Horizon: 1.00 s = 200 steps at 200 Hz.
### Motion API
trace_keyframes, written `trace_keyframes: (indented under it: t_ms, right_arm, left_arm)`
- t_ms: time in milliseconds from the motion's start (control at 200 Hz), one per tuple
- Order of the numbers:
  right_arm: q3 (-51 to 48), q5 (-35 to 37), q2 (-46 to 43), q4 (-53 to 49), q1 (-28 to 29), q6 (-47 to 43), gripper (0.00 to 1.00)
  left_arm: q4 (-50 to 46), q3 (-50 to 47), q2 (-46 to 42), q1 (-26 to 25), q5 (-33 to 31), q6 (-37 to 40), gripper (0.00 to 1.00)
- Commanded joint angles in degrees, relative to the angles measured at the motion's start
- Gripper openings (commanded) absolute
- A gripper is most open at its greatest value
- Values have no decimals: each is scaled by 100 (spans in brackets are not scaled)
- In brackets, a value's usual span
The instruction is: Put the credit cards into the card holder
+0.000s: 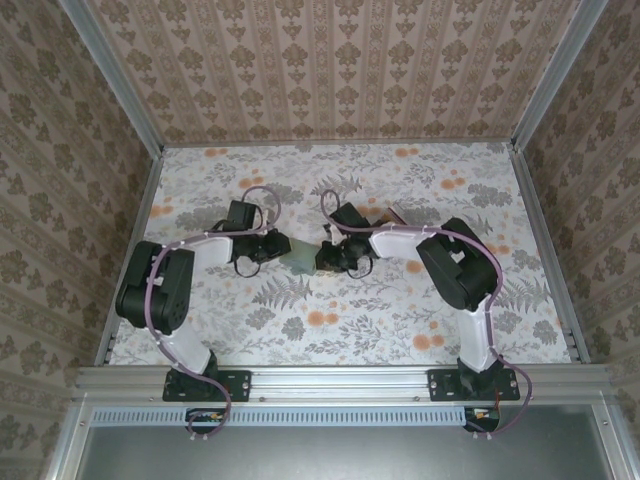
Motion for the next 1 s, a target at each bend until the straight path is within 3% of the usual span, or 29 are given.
trace_keyframes:
  t_ms: [0, 260, 455, 830, 995]
  right_arm:
    - [630, 318, 278, 143, -229, -262, 18]
    - [1688, 376, 812, -452, -548, -571, 20]
    - [1855, 307, 716, -732, -611, -743, 22]
    - [859, 926, -582, -1096, -613, -1257, 26]
    - [694, 951, -664, -1235, -481, -1671, 29]
  left_arm:
    - [-475, -408, -60, -184, 162, -98, 19]
    - [-297, -616, -240, -666, -24, -455, 19]
    - [63, -584, -222, -991, 96, -820, 19]
    - [-1109, 192, -890, -714, -169, -264, 22]
    - [-1270, 497, -762, -471, -226, -39, 23]
